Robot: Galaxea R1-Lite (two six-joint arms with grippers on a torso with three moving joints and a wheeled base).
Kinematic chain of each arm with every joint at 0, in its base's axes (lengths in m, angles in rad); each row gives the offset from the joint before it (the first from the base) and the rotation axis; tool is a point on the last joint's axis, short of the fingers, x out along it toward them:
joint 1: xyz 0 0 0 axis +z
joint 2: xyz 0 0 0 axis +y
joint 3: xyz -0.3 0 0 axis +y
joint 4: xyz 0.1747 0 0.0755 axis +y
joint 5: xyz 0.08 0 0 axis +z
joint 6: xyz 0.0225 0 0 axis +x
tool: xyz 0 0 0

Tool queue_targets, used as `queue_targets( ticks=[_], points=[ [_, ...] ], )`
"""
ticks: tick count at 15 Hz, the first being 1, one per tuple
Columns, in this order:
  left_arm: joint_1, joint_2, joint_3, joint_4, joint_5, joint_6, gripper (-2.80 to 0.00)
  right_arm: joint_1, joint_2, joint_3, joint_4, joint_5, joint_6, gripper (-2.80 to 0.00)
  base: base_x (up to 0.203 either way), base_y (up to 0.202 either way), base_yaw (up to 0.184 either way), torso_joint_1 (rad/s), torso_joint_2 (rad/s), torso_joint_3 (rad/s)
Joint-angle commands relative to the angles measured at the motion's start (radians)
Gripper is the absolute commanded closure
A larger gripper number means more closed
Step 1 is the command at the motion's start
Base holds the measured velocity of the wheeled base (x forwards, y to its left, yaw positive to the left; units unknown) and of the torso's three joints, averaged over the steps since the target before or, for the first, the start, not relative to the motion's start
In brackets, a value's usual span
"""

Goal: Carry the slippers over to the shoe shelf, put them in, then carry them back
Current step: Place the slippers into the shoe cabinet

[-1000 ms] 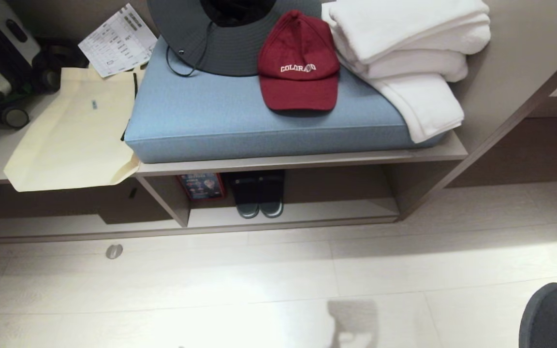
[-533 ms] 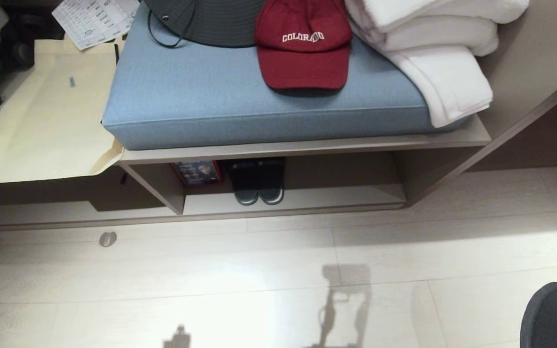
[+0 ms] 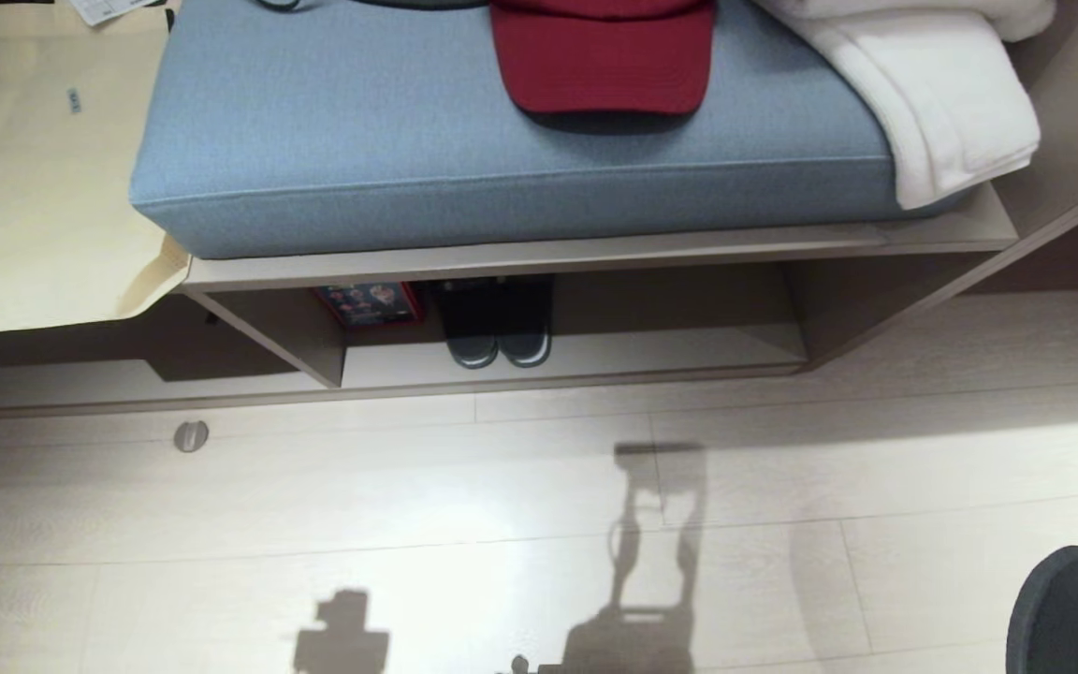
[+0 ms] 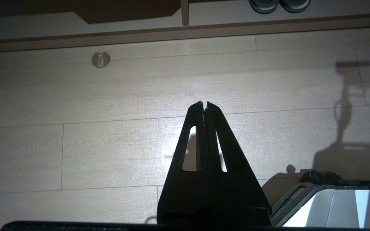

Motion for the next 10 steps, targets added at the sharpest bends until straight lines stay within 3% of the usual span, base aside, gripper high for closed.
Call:
queue_targets(
  ticks=[1, 10],
  points=[
    [0.000, 0.001, 0.000, 0.000, 0.000, -0.001, 0.00, 0.000, 0.002, 0.001, 0.000, 0.000, -0.001, 0.00, 0.000, 0.000, 0.000, 0.004, 0.00, -0.196],
    [0.000, 0.000, 0.000, 0.000, 0.000, -0.001, 0.00, 0.000, 0.002, 0.000, -0.002, 0.003, -0.006, 0.00, 0.000, 0.000, 0.000, 0.006, 0.00, -0.197]
  ],
)
